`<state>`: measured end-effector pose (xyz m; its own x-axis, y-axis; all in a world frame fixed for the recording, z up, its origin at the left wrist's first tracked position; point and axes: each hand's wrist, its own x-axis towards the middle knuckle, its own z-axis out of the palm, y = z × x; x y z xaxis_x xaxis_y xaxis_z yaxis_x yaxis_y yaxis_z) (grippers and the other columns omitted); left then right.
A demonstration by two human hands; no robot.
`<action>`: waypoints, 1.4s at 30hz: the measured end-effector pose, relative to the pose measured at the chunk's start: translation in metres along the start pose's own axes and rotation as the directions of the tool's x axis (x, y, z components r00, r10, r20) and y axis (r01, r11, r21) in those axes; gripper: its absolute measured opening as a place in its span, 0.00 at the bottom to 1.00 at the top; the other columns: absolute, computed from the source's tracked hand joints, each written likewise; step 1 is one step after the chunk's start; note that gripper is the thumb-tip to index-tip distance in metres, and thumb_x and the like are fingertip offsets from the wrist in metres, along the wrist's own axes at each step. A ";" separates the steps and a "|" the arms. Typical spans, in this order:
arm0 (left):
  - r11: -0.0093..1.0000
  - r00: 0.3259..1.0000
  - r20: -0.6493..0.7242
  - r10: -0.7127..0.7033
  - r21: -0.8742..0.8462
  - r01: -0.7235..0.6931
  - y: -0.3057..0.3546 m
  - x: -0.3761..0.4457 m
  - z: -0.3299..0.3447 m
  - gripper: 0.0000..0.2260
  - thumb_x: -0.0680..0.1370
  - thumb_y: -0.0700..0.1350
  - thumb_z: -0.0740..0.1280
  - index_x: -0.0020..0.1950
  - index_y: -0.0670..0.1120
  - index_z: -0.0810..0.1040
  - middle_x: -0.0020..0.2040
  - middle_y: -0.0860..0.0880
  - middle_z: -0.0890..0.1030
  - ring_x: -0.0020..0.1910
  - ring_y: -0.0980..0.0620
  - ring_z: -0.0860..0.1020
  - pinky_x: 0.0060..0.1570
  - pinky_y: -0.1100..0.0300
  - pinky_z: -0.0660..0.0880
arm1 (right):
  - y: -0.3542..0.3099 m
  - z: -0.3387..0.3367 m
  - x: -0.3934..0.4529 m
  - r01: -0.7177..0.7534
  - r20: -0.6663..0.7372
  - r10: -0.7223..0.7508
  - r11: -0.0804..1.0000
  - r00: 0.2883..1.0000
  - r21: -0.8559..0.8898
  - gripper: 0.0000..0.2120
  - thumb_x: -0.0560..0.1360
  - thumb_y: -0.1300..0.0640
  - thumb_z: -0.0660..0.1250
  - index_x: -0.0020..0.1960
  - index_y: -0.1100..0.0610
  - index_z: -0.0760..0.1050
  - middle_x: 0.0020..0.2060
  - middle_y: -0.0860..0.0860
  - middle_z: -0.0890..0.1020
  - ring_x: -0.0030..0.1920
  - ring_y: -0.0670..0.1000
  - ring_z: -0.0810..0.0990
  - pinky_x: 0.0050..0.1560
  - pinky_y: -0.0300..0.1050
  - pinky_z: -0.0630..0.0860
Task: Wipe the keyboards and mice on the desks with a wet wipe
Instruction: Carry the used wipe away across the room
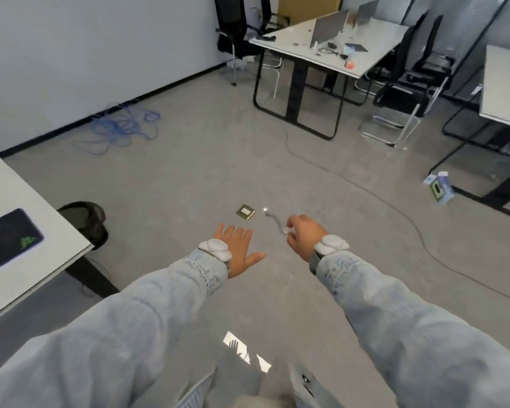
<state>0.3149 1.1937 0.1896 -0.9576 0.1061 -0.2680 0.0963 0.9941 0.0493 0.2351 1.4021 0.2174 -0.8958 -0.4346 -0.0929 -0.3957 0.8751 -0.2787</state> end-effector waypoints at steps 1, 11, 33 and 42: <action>1.000 1.000 -0.004 -0.021 -0.003 0.021 -0.018 0.016 -0.004 0.40 0.78 0.72 0.42 0.81 0.47 0.56 0.78 0.47 0.64 0.77 0.42 0.59 0.77 0.41 0.47 | -0.005 0.000 0.027 0.024 -0.001 -0.024 1.000 1.000 -0.002 0.10 0.77 0.54 0.60 0.57 0.54 0.72 0.53 0.54 0.77 0.46 0.58 0.78 0.47 0.48 0.75; 0.969 0.972 -0.012 -0.235 -0.081 0.234 -0.222 0.210 -0.047 0.43 0.76 0.73 0.39 0.82 0.46 0.55 0.78 0.46 0.64 0.77 0.43 0.59 0.78 0.42 0.45 | -0.081 0.005 0.374 0.306 0.028 -0.306 0.952 0.952 0.023 0.09 0.76 0.57 0.61 0.54 0.57 0.72 0.49 0.56 0.76 0.44 0.60 0.77 0.44 0.49 0.75; 0.663 0.673 -0.084 -0.735 -0.295 0.688 -0.742 0.399 -0.134 0.49 0.68 0.71 0.32 0.80 0.46 0.57 0.77 0.47 0.65 0.78 0.41 0.58 0.78 0.43 0.44 | -0.495 0.052 0.902 0.766 0.256 -0.728 0.637 0.635 -0.088 0.10 0.76 0.56 0.62 0.55 0.57 0.73 0.52 0.57 0.77 0.47 0.60 0.78 0.46 0.49 0.75; 0.363 0.388 -0.002 -0.922 -0.358 0.860 -0.896 0.355 -0.132 0.40 0.76 0.69 0.40 0.79 0.47 0.58 0.75 0.47 0.67 0.76 0.42 0.61 0.78 0.42 0.46 | -0.696 0.107 0.980 0.931 0.324 -0.877 0.365 0.354 -0.027 0.08 0.77 0.56 0.61 0.54 0.56 0.73 0.51 0.55 0.78 0.46 0.58 0.78 0.45 0.50 0.75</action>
<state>-0.1467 0.3382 0.1775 -0.4611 -0.8750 -0.1477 -0.8860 0.4445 0.1322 -0.3456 0.3443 0.2178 0.0957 -0.9906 -0.0981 -0.9836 -0.0790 -0.1620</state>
